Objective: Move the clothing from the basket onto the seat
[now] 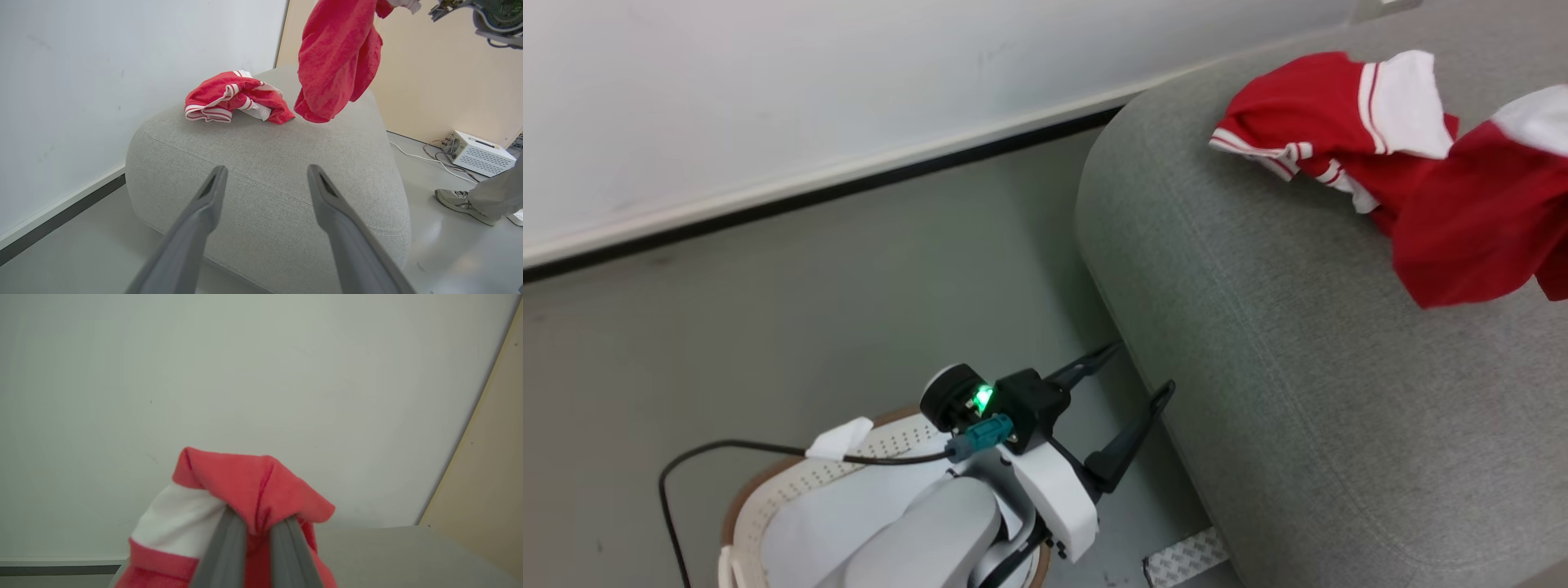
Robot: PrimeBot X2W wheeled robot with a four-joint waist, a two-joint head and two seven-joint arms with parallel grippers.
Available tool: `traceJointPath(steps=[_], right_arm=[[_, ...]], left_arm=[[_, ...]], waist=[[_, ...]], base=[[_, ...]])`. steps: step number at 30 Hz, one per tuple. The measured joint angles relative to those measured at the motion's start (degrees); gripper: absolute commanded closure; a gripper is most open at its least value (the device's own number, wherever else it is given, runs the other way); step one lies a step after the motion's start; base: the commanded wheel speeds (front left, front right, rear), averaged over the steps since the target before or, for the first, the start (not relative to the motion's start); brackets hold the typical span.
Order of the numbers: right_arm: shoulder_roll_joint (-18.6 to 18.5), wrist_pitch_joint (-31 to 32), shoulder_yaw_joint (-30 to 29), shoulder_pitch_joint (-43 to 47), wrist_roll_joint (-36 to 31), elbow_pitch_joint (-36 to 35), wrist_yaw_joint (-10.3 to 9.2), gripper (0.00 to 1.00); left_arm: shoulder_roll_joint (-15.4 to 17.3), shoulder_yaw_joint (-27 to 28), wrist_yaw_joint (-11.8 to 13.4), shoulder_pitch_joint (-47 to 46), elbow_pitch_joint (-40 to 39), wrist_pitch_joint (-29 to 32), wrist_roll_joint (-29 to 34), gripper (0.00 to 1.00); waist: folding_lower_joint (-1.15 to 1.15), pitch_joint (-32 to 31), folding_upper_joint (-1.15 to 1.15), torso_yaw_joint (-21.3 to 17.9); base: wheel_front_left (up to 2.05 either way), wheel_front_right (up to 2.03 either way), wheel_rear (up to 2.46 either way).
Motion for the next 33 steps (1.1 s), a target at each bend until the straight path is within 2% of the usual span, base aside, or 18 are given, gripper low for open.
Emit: traceJointPath(steps=[2, 7, 15, 19, 24, 25, 26, 27, 28, 33], right_arm=[[-0.94, -0.05, -2.26, -1.94, -1.04, 2.87, 0.0, 1.0], [-0.56, -0.45, -5.54, -6.12, -2.54, 9.88, 0.0, 1.0], [-2.7, 0.0, -3.42, -13.9, -4.78, 24.05, 0.0, 1.0], [-2.5, 5.57, -0.54, -15.81, -4.66, 33.54, 0.0, 1.0], [-2.63, 13.15, 2.29, -17.1, -1.54, 40.57, 0.0, 0.97], [-2.68, 14.36, 2.86, -17.28, -0.52, 41.19, 0.0, 0.89], [-2.71, 15.64, 3.56, -17.31, 0.42, 41.51, 0.0, 0.71], [-2.71, 16.58, 4.22, -17.3, 1.27, 41.72, 0.0, 0.24], [-2.87, 17.14, 5.03, -17.29, 1.77, 41.74, 0.0, 0.0], [-3.65, 18.92, 8.48, -17.12, 4.05, 42.0, 0.0, 0.0]], left_arm=[[0.43, -0.09, -0.07, -0.79, -0.22, 0.3, 0.14, 0.0], [1.02, 0.25, -0.01, -3.04, -1.41, 1.02, 0.3, 0.0], [2.38, 0.88, 0.42, -5.99, -2.64, 1.89, 1.01, 0.0], [3.07, 1.03, 0.55, -6.48, -2.89, 1.89, 1.18, 0.0], [3.0, 1.03, 0.79, -7.0, -2.67, 1.57, 1.19, 0.0], [2.89, 1.01, 0.79, -7.0, -2.43, 1.43, 1.19, 0.0], [2.72, 1.02, 0.79, -6.99, -2.15, 1.38, 1.18, 0.0], [2.55, 1.02, 0.79, -6.99, -1.88, 1.27, 1.16, 0.0], [2.3, 1.03, 0.79, -6.96, -1.59, 1.05, 1.13, 0.0], [1.68, 1.21, 0.79, -5.91, 0.2, 0.38, 0.36, 0.0]], waist=[[0.0, 1.56, 0.0, 0.66], [0.0, 5.95, 0.0, 2.52], [0.01, 13.21, 0.0, 5.71], [0.01, 15.96, 0.0, 7.17], [0.01, 17.14, 0.0, 8.78], [0.02, 17.0, 0.0, 8.95], [0.01, 16.73, 0.0, 9.03], [0.01, 16.36, 0.0, 9.06], [0.01, 15.92, 0.0, 9.06], [0.01, 12.76, 0.0, 8.78]], base=[[0.0, 0.0, 0.0], [0.0, 0.0, 0.0], [0.0, 0.0, 0.0], [0.0, 0.0, 0.0], [0.0, 0.0, 0.0], [0.0, 0.0, 0.0], [0.0, 0.0, 0.0], [0.0, 0.0, 0.0], [0.0, 0.0, 0.0], [0.0, 0.0, 0.0]])
